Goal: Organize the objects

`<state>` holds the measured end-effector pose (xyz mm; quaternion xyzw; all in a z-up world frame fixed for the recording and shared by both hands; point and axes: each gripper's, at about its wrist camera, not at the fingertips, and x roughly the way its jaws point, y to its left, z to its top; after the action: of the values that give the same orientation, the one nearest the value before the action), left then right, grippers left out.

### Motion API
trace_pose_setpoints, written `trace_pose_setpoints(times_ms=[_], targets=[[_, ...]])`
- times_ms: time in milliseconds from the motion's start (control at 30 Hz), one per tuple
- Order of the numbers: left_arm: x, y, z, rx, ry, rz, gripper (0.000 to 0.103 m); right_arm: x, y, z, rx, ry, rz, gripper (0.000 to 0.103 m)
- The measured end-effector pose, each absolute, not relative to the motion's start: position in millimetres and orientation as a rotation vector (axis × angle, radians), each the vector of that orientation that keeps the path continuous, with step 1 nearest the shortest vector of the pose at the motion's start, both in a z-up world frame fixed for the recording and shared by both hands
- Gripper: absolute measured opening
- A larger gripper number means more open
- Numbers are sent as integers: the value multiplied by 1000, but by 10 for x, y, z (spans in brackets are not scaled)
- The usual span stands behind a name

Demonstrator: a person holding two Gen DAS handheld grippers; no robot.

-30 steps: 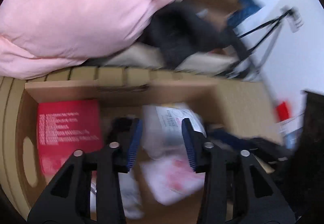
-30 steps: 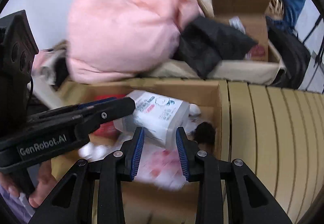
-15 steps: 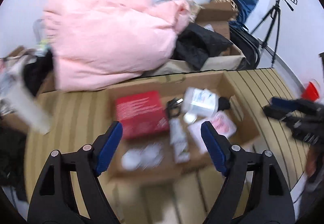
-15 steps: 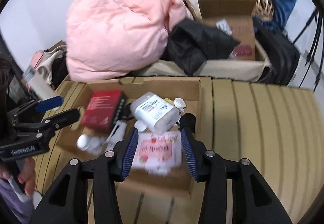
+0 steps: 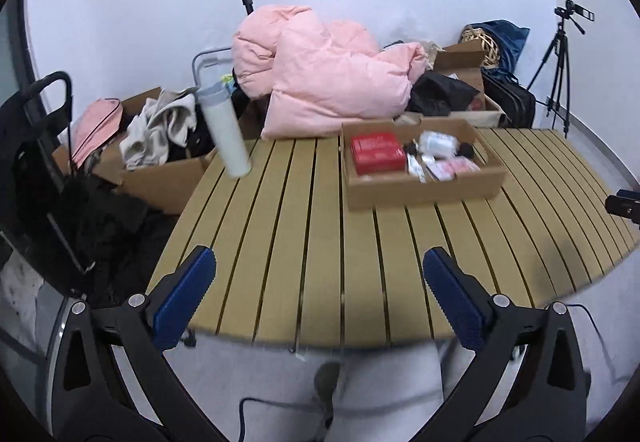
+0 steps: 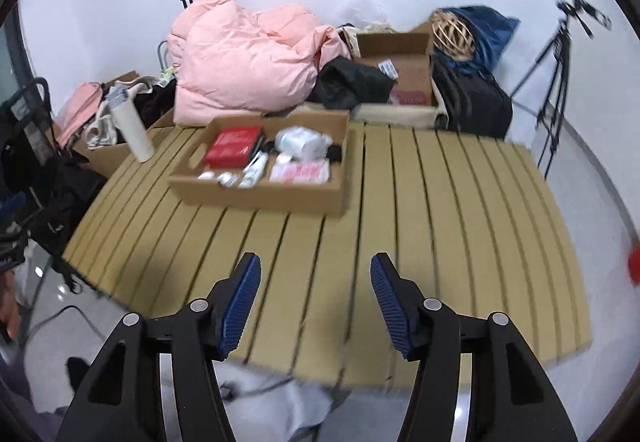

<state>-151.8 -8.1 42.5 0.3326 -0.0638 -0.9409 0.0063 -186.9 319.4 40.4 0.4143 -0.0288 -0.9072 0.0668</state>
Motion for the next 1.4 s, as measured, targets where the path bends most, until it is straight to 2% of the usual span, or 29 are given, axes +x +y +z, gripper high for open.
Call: trace_pose_setpoints(times_ms=[100, 233, 333, 400, 467, 633, 800, 1100, 1400], targets=[[-1128, -152, 413, 1040, -213, -2936, 103, -1348, 3049, 340, 1234, -173, -2703, 61], [-708, -218, 311, 1108, -164, -2947, 103, -639, 2737, 265, 1213, -78, -2695, 62], [-453, -247, 267, 1111, -121, -2934, 103, -318, 2620, 276, 1158, -141, -2711, 74], [-331, -232, 259, 1134, -115, -2949, 103, -205, 2553, 304, 1141, -147, -2701, 74], [-187, -179, 275, 1149, -153, -2974, 103, -89, 2473, 351, 1140, -75, -2715, 74], [68, -91, 431, 1054, -155, -3028, 103, 206, 2421, 457, 1078, -27, -2751, 74], [139, -25, 507, 1007, -165, -3058, 103, 321, 2403, 480, 1058, 11, -2782, 74], [123, 59, 444, 1051, -174, -3050, 103, 262, 2501, 420, 1077, -44, -2766, 74], [113, -23, 434, 1053, -118, -3038, 103, 254, 2355, 400, 1099, 40, -2757, 74]])
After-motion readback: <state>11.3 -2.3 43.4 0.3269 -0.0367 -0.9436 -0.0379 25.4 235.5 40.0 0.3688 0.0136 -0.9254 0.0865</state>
